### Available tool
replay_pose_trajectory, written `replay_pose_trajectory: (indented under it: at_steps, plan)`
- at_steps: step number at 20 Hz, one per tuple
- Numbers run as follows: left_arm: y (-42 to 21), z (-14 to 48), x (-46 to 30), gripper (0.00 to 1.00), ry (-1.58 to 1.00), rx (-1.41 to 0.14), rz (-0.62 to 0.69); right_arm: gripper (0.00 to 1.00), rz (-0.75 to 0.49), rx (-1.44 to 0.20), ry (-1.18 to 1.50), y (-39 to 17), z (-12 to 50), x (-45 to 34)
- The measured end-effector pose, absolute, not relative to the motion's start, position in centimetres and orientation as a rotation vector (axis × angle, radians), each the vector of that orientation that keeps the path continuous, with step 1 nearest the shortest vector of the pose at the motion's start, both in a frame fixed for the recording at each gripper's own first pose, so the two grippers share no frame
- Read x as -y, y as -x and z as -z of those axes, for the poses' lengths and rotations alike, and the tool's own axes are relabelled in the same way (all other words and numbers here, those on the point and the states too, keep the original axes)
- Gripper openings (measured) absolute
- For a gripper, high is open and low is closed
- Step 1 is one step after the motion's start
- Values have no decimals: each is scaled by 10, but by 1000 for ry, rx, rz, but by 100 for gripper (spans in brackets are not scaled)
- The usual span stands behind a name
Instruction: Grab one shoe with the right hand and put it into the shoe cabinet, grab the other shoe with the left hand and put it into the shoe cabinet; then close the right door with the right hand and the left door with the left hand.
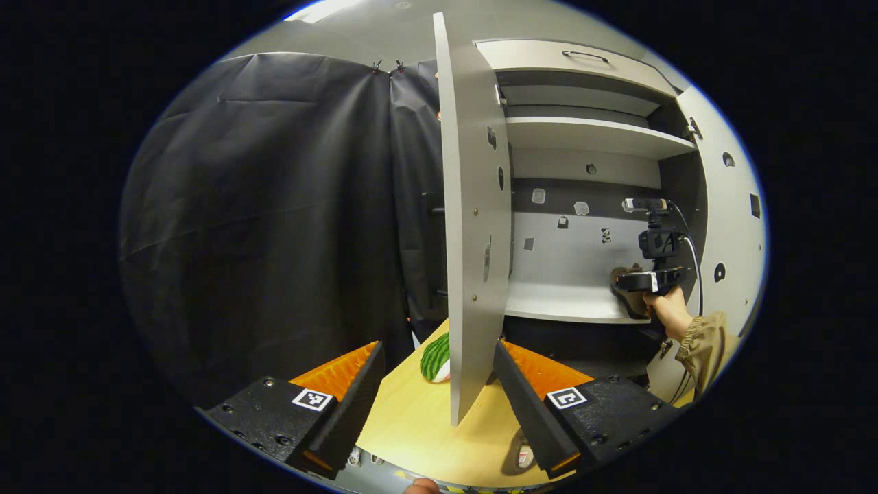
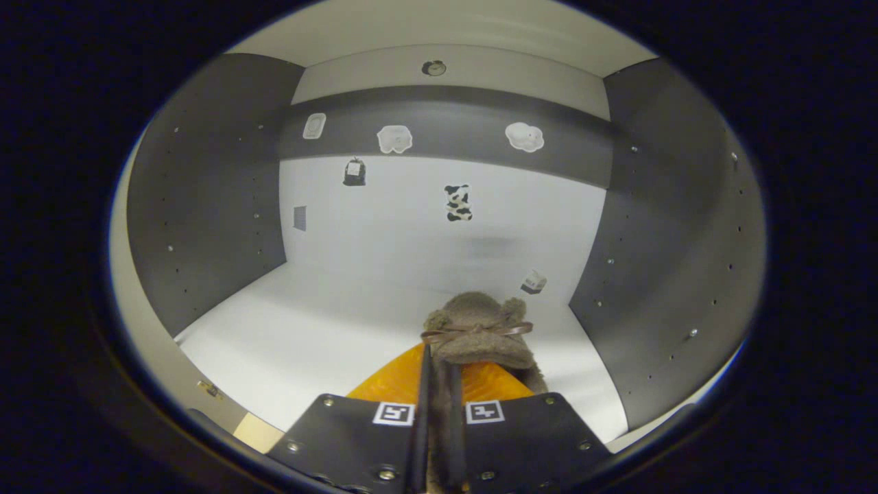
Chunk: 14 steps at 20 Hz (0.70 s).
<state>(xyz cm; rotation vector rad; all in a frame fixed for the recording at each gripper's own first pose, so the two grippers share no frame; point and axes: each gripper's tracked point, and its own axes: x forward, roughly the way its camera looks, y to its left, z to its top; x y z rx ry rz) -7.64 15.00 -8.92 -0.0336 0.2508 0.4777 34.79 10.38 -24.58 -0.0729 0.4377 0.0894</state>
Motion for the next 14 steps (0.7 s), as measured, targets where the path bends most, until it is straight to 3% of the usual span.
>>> replay_pose_trajectory:
  at_steps: [2,7,14]
  plan:
    - [76,91,-149,98,35,-257,-465,20,-84,-438,64,-344,241,-101]
    - [69,107,-133,98,45,-278,-408,21,-93,-435,55,-315,222,-98]
    - [52,161,-100,98,55,-364,-278,21,-133,-274,-2,-245,129,-97]
